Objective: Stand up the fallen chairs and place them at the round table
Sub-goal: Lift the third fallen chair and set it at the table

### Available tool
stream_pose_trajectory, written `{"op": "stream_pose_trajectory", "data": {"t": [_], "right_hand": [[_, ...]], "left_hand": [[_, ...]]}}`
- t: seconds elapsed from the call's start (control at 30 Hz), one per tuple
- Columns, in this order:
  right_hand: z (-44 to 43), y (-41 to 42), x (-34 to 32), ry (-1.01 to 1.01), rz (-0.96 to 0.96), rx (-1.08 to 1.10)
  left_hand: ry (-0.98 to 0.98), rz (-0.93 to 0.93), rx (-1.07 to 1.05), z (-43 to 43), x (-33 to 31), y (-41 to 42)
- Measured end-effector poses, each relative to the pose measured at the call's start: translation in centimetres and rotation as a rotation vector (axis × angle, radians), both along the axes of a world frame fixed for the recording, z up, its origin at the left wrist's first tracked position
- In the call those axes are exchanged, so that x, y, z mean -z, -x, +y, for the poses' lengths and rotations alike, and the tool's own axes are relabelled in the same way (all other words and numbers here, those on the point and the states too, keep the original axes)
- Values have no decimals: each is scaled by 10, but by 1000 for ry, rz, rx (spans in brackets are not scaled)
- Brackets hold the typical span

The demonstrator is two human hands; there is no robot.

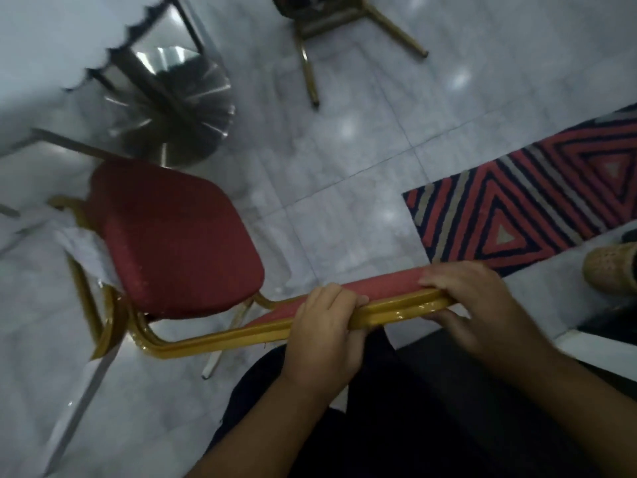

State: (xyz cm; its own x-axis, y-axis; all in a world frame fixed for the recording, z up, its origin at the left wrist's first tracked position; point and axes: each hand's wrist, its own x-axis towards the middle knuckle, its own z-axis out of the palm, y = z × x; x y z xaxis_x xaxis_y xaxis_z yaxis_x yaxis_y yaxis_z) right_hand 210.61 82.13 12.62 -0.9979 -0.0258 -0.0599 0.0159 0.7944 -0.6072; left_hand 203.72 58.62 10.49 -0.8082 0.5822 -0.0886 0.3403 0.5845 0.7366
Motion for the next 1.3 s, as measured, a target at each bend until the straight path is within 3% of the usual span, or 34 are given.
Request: {"op": "stream_pose_trajectory", "data": {"t": [0.2,0.4,0.6,0.9,1.17,1.3], "right_hand": [[-86,-3,-54,59,129,-98],[-168,-4,-103,130,272,-263],[-261,-29,-143,41,412,-441],[-419,-80,-180,-65,434,-910],[-451,-86,-179,-128,382,-999],[-475,-65,-174,-85,364,-1029]], "left_hand": [[10,62,-27,-89,-68,-14],[70,313,-9,-141,-126,-45],[119,407,-122,-237,-161,-104],[122,305,-416,-405,-155,-227],[332,342,-419,-478,-146,-277],[305,290,-615,-493,-136,-275]]}}
